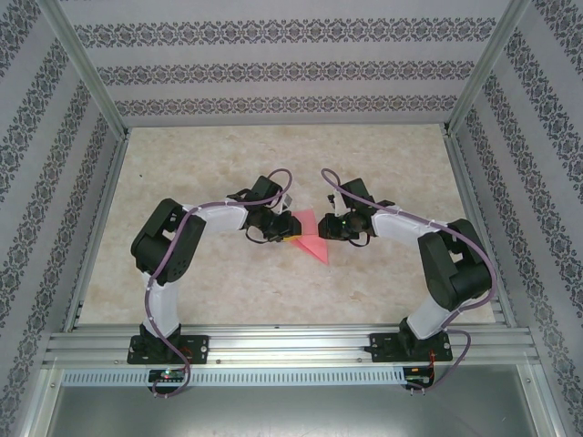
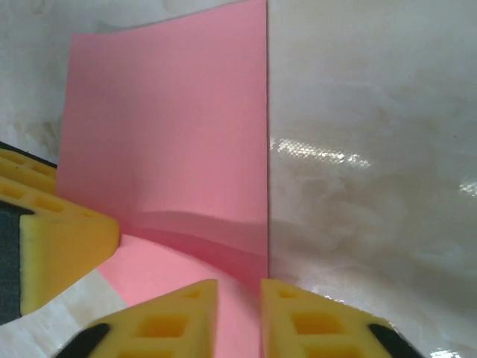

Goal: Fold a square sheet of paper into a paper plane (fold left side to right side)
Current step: Third fold the triangle at the center of the table, then fourth fold the wing at the center of the table.

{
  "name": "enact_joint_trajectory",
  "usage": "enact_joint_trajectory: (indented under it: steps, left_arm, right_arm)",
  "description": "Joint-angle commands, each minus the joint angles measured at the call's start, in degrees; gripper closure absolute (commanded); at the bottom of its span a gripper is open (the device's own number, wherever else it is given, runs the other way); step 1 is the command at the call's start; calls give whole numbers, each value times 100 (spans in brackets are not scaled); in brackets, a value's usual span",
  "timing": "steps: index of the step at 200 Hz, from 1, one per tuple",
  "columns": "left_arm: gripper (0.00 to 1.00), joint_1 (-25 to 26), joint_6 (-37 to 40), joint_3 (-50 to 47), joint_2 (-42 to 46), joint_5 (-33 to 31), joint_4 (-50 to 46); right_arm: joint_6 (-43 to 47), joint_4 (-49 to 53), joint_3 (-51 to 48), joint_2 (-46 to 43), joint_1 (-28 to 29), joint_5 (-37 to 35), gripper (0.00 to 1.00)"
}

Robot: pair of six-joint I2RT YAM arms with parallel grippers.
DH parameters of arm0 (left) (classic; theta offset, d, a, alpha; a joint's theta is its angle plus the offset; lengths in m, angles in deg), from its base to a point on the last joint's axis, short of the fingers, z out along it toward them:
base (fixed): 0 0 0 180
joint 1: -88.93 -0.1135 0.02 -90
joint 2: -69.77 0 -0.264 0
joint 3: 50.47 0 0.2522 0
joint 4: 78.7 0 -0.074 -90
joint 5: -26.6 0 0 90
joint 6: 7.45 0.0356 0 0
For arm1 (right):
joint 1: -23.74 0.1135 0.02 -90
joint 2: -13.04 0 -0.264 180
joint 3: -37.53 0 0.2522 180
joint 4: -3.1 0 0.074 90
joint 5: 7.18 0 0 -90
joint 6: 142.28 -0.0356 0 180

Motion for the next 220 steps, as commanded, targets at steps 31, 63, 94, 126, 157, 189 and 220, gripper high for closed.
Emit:
enact_joint_trajectory:
  steps: [31,63,94,126,157,189,220]
  left_arm:
    - [86,70,-339,-78,246,-189,406]
    - [90,74,-583,-186,345,-183,637]
    - [90,75,-651,-190,384,-164,641]
    - [90,74,-620,-176,395,-163,571]
    - [90,73,-615,-176,404,-172,537]
    - [90,74,-598,-157,429,-171,482]
    - [90,69,-572,-150,457,-185,431]
  right_arm:
    - [73,-209,-778,-1495,406,-1315,56]
    - [38,-344,-1347,-2017,1426,-2491,51]
    - [72,-558,-1637,-1857,2257,-3336,48]
    - [255,-512,-1400,-1328,2619,-3847,49]
    - [424,-436,-1081,-904,2781,-4109,49]
    - [518,-461,-870,-614,2811,-4242,53]
    - [579,-472,-752,-430,2812,-4277,56]
